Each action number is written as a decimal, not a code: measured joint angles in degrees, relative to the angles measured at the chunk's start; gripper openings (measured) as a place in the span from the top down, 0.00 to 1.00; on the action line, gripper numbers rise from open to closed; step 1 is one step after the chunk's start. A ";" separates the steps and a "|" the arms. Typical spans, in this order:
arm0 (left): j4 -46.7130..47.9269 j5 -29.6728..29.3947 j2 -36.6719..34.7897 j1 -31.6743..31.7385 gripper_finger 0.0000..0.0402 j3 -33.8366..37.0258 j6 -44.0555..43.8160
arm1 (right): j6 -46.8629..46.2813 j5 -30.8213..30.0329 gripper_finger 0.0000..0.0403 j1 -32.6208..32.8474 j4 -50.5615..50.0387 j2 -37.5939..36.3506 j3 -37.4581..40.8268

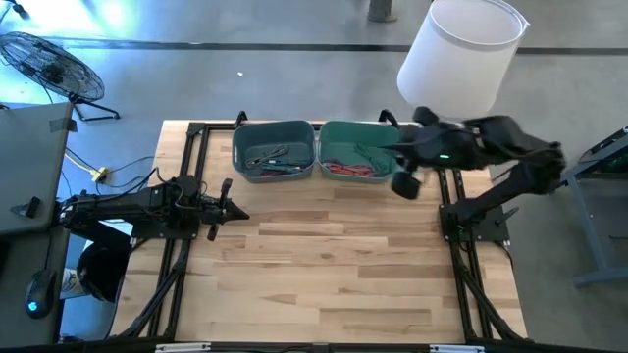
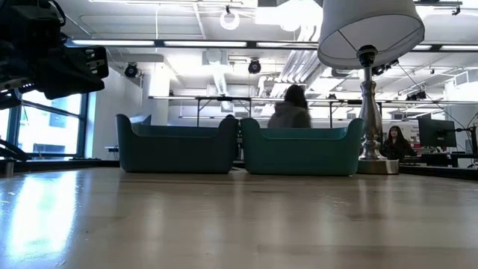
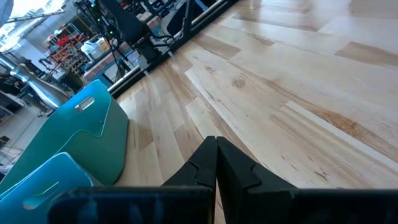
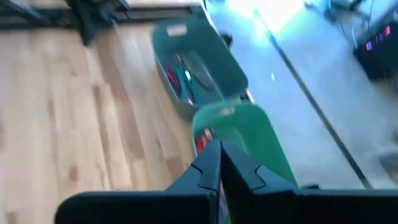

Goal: Pick & Place USB Port
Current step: Return to Home Position

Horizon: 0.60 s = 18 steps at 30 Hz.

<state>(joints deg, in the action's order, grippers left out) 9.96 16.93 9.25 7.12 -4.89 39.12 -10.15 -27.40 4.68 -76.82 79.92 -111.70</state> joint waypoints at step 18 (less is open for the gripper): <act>0.00 -0.04 -0.01 0.00 1.00 0.00 0.01 | 2.62 5.06 1.00 8.51 37.61 -36.62 51.94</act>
<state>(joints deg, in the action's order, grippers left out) 9.96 16.88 9.24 7.12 -4.89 39.13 -7.53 -22.34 13.19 -39.22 43.30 -59.76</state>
